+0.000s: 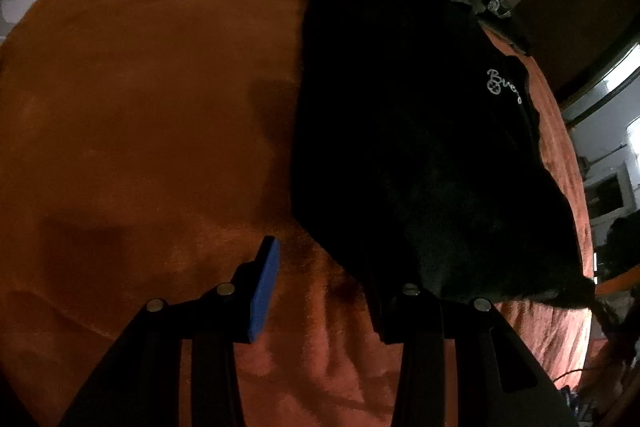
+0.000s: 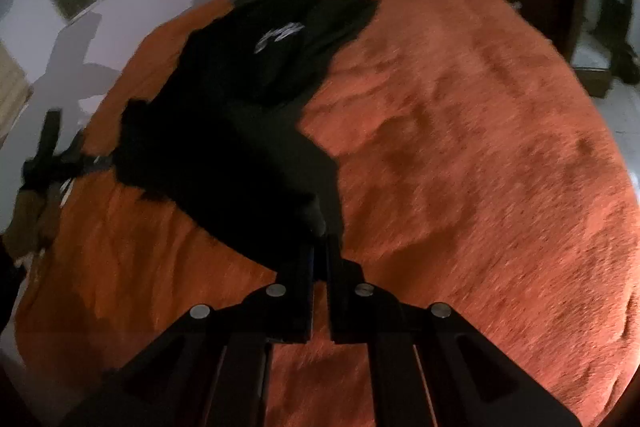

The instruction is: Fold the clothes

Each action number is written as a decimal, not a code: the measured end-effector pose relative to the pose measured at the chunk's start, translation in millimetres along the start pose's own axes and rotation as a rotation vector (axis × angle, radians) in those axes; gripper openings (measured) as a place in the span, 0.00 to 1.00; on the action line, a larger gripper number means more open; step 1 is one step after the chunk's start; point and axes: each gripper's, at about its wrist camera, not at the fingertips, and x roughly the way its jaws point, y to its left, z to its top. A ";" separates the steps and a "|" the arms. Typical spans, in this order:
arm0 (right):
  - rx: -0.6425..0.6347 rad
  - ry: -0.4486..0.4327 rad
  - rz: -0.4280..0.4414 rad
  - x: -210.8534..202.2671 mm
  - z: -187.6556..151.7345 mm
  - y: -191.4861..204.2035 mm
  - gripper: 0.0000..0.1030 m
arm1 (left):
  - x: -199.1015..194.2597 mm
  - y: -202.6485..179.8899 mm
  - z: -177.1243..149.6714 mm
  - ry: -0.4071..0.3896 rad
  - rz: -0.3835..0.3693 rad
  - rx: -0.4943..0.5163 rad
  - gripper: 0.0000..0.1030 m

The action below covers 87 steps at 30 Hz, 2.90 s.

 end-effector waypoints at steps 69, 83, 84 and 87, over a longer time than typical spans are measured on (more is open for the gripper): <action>-0.097 0.052 -0.039 1.4 -23.0 55.9 0.01 | -41.6 52.3 -103.4 0.053 -0.020 -0.142 0.48; 0.002 0.029 -0.114 -25.6 -66.6 16.7 0.51 | -40.0 8.5 -116.0 0.016 -0.007 0.109 0.48; -0.007 0.030 -0.121 -23.5 -65.4 17.5 0.55 | -40.0 5.5 -116.8 0.015 -0.007 0.136 0.48; -0.032 0.032 -0.140 -17.0 -61.6 20.0 0.57 | -30.1 1.9 -112.9 0.067 -0.009 0.170 0.55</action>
